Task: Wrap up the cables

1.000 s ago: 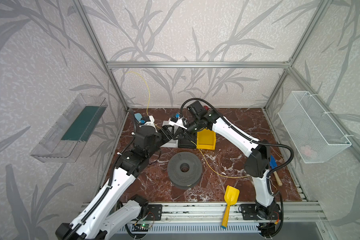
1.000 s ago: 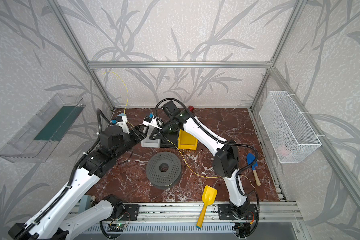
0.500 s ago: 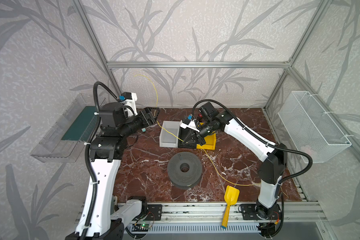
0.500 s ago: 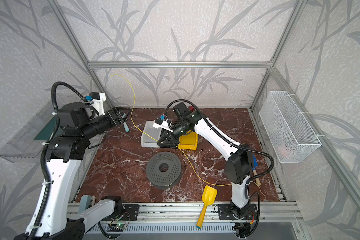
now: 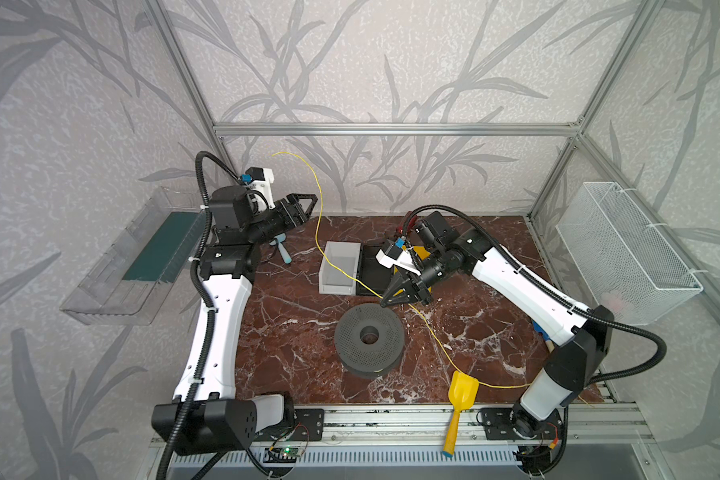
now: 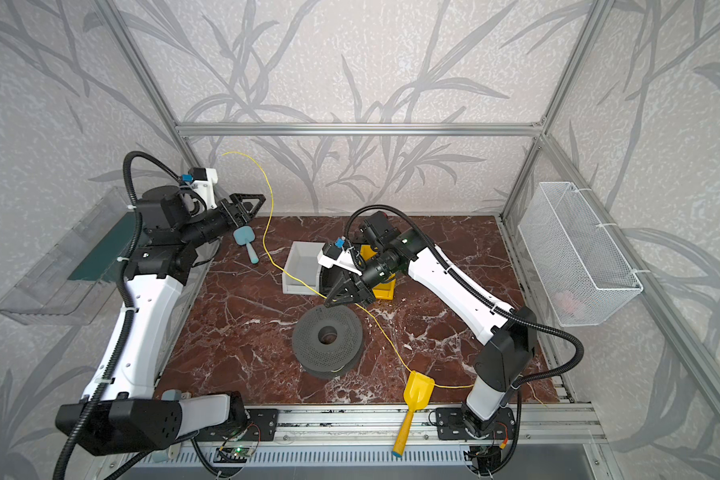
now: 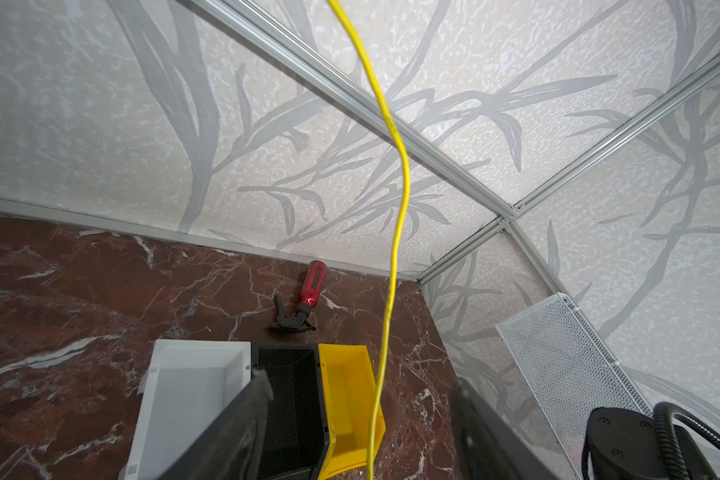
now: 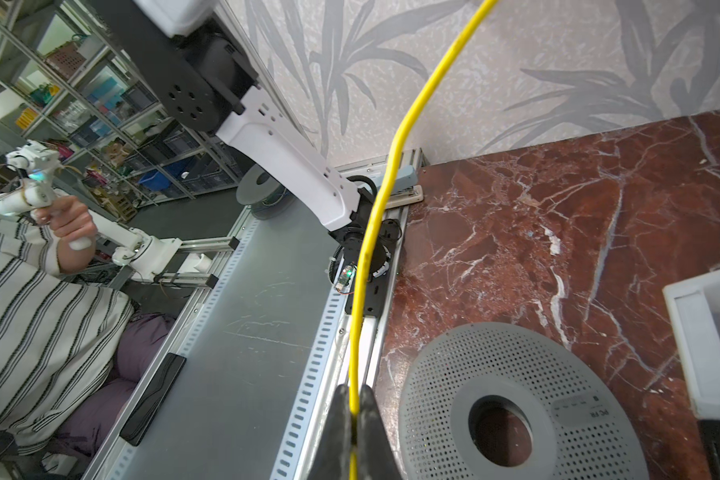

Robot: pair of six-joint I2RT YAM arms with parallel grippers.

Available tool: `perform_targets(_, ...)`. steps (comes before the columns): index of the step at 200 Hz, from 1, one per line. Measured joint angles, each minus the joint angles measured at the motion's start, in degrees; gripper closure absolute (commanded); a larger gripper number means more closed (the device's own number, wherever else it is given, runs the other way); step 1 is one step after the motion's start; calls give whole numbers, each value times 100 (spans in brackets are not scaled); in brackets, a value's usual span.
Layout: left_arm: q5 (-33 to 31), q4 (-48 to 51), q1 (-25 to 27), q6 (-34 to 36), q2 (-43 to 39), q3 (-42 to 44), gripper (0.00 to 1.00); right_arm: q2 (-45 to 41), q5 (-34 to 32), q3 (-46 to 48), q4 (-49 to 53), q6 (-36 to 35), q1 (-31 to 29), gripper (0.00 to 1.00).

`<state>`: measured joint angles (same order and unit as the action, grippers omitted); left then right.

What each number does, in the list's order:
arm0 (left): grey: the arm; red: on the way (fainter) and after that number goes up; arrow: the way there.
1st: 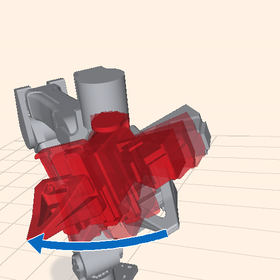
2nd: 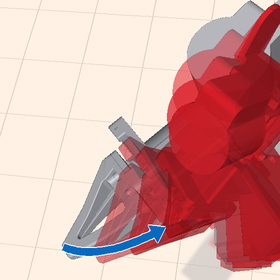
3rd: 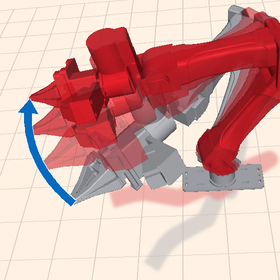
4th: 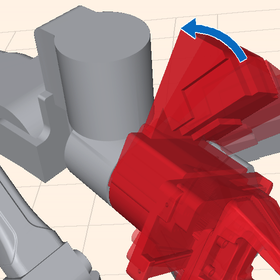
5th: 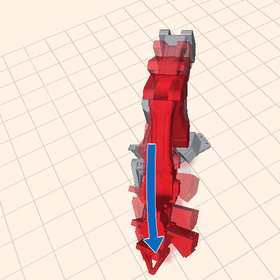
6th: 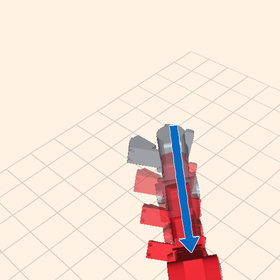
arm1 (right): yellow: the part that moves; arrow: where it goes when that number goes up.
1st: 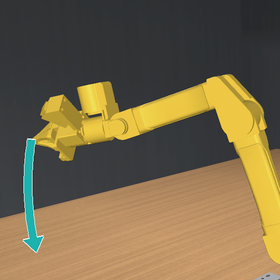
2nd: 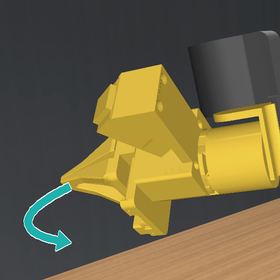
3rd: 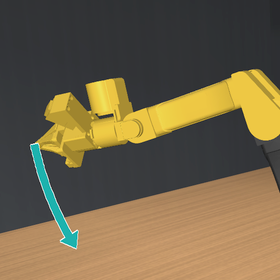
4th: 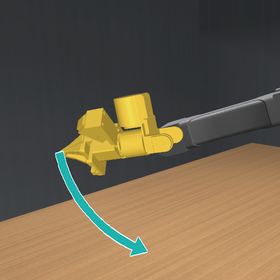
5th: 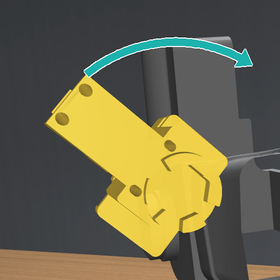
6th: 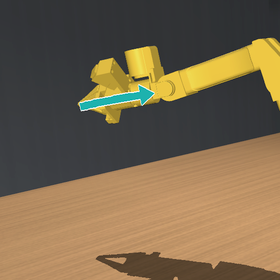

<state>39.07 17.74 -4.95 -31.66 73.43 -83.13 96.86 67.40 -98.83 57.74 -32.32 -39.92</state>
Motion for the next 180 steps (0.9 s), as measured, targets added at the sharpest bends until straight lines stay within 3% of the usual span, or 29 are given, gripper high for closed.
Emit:
perform_targets(56, 173, -1226, 0, -549, 297, 122, 30, -15, 481, -2, 592, -275, -105, 100)
perform_targets(110, 83, -1440, -4, -629, 592, -92, 32, -4, 575, 50, 968, -494, -319, 100)
perform_targets(126, 17, -1443, -7, -621, 708, -221, 44, -4, 560, 146, 999, -525, -367, 100)
perform_targets(165, -181, -1353, -48, -673, 780, -278, 98, -22, 315, 393, 933, -411, -396, 100)
perform_targets(180, -221, -1270, -79, -649, 776, -304, 100, -24, 20, 492, 817, -269, -396, 100)
